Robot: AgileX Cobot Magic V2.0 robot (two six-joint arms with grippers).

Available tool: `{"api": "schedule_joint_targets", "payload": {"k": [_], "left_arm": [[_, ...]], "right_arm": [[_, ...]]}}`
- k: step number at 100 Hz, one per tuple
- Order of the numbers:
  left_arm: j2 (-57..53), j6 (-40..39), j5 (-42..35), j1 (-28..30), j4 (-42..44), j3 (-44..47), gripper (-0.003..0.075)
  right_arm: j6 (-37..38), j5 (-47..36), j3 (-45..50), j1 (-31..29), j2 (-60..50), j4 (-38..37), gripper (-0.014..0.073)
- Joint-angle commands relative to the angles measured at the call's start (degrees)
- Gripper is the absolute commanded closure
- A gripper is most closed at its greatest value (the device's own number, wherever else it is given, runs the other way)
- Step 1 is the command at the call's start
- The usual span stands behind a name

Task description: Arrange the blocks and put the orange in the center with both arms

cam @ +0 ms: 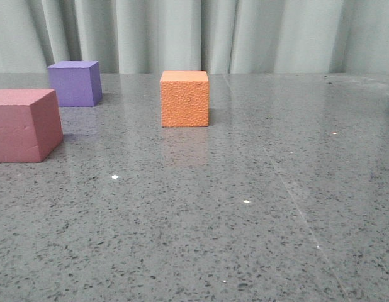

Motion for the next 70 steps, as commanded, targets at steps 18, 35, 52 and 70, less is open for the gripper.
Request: {"api": "schedule_joint_targets", "payload": {"k": [18,35,52,70], "left_arm": [[-1.82,-0.13,-5.04,-0.05,0.06,3.1,0.0739],[-1.82,-0.13,-5.04,-0.05,0.06,3.1,0.0739],[-1.82,-0.13,-5.04,-0.05,0.06,3.1,0.0739],[-1.82,-0.13,-5.04,-0.05,0.06,3.1,0.0739]], "right_arm": [[-0.6,-20.5,22.23,-2.81,-17.16,1.54,-0.0051],[-0.6,-23.81,33.06,-2.81,-26.43,6.98,-0.0051],[-0.6,-24.11,41.18,-2.66,-35.04,7.89,-0.005],[-0.6,-21.84,45.06,-2.17,-43.61,7.96,-0.0047]]}}
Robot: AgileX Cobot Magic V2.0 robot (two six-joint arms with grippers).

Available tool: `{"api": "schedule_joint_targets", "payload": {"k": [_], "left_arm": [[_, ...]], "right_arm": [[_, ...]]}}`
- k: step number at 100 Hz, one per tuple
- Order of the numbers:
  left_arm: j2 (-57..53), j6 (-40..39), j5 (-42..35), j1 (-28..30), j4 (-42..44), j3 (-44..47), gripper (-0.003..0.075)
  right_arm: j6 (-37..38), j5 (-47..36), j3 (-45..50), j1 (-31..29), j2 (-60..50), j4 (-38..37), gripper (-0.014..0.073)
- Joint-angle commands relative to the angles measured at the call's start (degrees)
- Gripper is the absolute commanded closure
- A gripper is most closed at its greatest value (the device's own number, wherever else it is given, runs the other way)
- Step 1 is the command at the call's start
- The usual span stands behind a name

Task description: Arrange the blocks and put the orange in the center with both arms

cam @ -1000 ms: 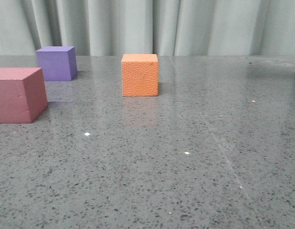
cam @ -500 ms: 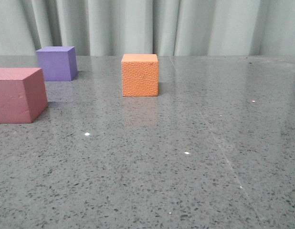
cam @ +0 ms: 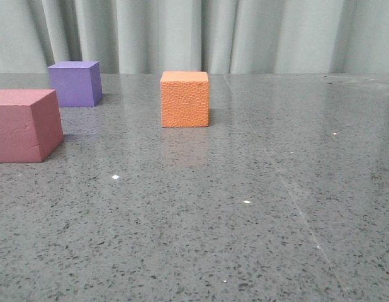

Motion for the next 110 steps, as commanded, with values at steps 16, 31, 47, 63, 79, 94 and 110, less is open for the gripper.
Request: {"api": "schedule_joint_targets", "payload": {"k": [16,31,47,63,79,94,110], "left_arm": [[-1.82,-0.13,-5.04,-0.05,0.06,3.1,0.0739],[-1.82,-0.13,-5.04,-0.05,0.06,3.1,0.0739],[-1.82,-0.13,-5.04,-0.05,0.06,3.1,0.0739],[-1.82,-0.13,-5.04,-0.05,0.06,3.1,0.0739],[-1.82,-0.13,-5.04,-0.05,0.06,3.1,0.0739],[-1.82,-0.13,-5.04,-0.05,0.06,3.1,0.0739],[-1.82,-0.13,-5.04,-0.05,0.06,3.1,0.0739]], "right_arm": [[-0.85,2.44,0.93,0.06,-8.53,-0.66,0.0135],[-2.18,6.03,0.93,0.06,-11.45,-0.66,0.0487],[-2.18,6.49,0.93,0.06,-12.73,-0.66,0.0654],[-2.18,7.54,0.93,0.06,-12.73,-0.66,0.0654],[-2.18,7.5,0.93,0.06,-12.73,-0.66,0.0654],[-2.18,7.5,0.93,0.06,-12.73,-0.66,0.0654],[-2.18,7.15,1.01,0.47,-12.73,-0.66,0.0654]]}}
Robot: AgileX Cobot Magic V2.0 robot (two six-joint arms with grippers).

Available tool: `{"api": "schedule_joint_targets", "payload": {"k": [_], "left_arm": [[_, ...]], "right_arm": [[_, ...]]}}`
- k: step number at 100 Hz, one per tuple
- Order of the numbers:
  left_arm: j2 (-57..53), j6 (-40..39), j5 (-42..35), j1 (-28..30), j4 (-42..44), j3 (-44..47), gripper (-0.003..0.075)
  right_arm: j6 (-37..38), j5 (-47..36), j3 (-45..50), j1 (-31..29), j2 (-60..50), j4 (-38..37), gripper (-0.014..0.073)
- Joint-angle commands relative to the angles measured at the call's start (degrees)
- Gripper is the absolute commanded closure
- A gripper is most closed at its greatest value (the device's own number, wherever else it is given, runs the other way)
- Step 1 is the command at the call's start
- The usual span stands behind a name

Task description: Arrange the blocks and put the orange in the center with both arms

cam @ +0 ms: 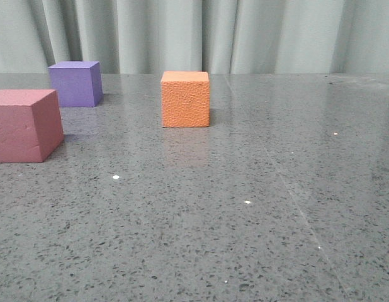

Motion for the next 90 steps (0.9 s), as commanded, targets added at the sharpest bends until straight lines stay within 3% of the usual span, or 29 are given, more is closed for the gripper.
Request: {"api": "schedule_joint_targets", "payload": {"k": [1,17,54,90], "left_arm": [[-1.82,-0.13,-5.04,-0.05,0.06,3.1,0.0739],[-1.82,-0.13,-5.04,-0.05,0.06,3.1,0.0739],[-1.82,-0.13,-5.04,-0.05,0.06,3.1,0.0739],[-1.82,-0.13,-5.04,-0.05,0.06,3.1,0.0739]], "right_arm": [[-0.64,-3.76,-1.13,0.34,0.15,-0.66,0.0654],[-0.64,-10.42,3.75,0.34,-2.3,-0.66,0.0654],[-0.64,-34.32,28.16,0.34,-19.06,0.08,0.0654],[-0.64,-42.76,42.32,0.34,-30.23,7.05,0.0654]]}}
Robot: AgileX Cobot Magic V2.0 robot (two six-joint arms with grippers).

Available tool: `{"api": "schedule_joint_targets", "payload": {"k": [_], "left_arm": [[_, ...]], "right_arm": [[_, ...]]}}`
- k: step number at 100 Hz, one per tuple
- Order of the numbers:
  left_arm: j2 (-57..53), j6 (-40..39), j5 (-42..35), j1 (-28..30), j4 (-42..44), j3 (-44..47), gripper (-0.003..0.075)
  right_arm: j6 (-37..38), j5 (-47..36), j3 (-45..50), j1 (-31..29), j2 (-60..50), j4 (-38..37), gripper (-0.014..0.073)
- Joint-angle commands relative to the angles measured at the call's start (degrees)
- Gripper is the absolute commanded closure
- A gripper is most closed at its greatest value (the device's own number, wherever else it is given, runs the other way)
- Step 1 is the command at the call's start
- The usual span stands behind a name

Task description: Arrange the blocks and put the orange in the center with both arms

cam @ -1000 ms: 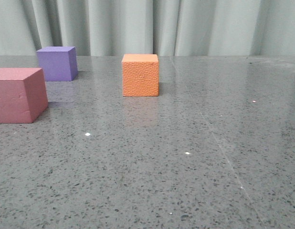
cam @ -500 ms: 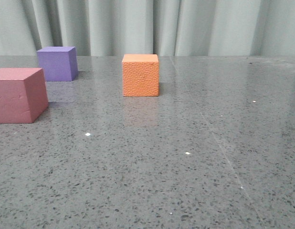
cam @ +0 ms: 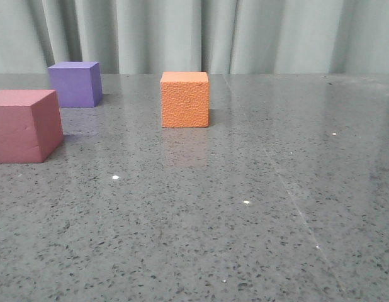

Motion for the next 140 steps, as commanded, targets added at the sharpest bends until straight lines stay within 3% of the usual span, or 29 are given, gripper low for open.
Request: {"api": "schedule_joint_targets", "payload": {"k": [1,140], "left_arm": [[-1.82,-0.13,-5.0,-0.05,0.06,3.1,0.0739],[-1.82,-0.13,-5.0,-0.05,0.06,3.1,0.0739]], "right_arm": [[-0.52,-7.57,0.63,-0.03,-1.37,0.67,0.0654],[-0.52,-8.53,1.89,-0.08,-1.37,-0.48,0.0654]]}}
